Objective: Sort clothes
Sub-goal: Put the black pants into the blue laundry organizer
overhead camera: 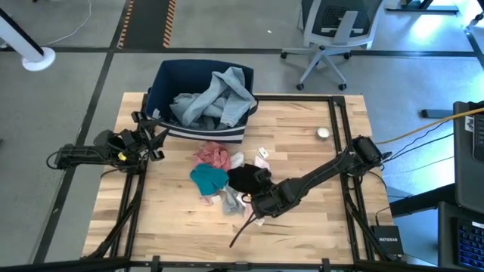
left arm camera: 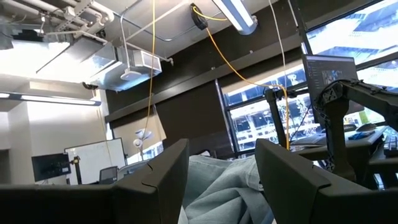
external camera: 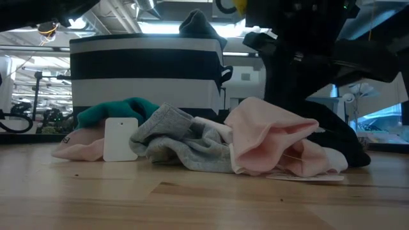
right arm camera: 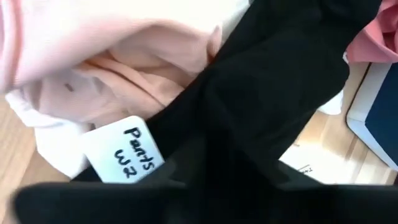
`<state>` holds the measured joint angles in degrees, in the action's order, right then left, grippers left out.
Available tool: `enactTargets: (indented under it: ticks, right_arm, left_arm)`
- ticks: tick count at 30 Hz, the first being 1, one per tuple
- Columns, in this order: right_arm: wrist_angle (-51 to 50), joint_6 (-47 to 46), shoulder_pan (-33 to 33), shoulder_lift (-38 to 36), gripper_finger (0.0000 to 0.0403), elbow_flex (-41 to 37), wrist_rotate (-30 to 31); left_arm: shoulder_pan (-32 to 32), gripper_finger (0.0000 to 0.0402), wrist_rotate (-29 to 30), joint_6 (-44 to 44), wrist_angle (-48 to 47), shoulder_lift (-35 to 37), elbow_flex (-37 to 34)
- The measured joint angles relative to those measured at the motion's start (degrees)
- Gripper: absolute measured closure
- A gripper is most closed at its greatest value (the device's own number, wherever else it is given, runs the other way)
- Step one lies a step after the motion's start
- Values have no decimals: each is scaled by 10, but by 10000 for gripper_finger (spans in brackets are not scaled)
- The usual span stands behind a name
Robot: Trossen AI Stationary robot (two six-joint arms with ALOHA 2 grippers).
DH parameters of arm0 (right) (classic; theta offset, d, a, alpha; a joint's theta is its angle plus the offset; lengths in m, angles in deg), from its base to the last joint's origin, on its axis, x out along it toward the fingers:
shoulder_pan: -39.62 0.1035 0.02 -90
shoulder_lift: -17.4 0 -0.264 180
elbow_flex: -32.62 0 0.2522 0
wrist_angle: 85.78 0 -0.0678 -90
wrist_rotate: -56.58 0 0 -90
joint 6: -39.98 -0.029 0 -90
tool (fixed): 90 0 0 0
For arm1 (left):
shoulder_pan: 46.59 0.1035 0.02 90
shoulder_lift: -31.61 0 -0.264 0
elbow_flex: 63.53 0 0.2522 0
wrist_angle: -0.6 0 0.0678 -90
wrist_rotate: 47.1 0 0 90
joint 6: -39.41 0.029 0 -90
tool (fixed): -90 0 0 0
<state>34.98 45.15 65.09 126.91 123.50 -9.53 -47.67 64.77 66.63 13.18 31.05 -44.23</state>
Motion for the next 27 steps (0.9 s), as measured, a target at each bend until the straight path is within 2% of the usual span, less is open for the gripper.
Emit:
enactTargets:
  ticks: [2, 4, 8, 12, 19, 23, 27]
  right_arm:
    - [-2, 8, 0, 0, 363, 0, 7]
    - [-3, 13, 0, 0, 389, 0, 27]
    - [-14, 15, 0, -5, 371, 16, 59]
    - [-39, 46, 0, -11, 367, 81, 82]
    - [-74, 169, -3, -12, 393, 225, 159]
    - [-65, 239, -21, -12, 381, 300, 201]
    - [-33, 296, -49, -12, 372, 355, 207]
  left_arm:
    - [0, 222, 0, 0, -1, 0, 0]
    - [0, 222, 0, -1, 0, 0, 0]
    - [0, 222, 0, -1, 0, 0, 0]
    - [0, 222, 0, -2, 1, 0, 0]
    - [0, 222, 0, -2, 1, 0, 0]
    - [0, 222, 0, -2, 1, 0, 0]
    - [0, 222, 0, -2, 1, 0, 0]
